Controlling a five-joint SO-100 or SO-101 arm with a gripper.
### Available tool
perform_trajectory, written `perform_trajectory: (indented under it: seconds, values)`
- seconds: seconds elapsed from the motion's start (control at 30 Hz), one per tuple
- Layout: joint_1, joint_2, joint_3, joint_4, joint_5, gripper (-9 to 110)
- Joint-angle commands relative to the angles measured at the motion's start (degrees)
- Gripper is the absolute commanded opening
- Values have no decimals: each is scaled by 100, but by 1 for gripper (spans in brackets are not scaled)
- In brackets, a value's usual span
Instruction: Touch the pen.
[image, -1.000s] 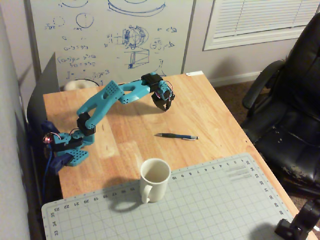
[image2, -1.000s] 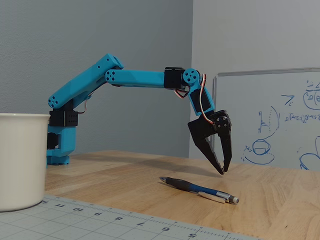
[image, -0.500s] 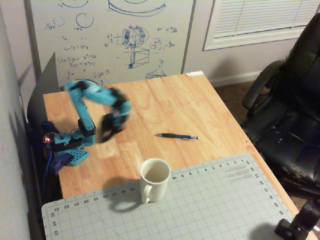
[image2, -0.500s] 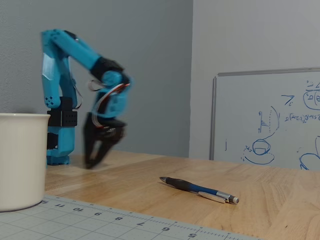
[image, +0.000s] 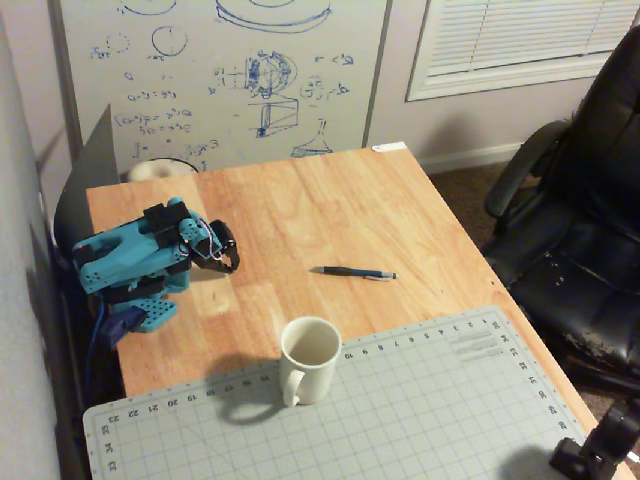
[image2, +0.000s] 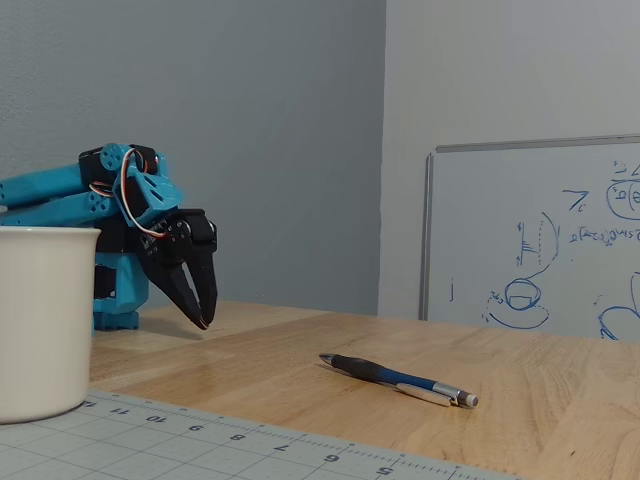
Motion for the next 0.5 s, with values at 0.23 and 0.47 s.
perform_trajectory:
  seconds: [0.23,0.47]
  values:
    - [-9,53,-149,-70,-9,1]
    - [-123,-167,-1529,-18,-264,1]
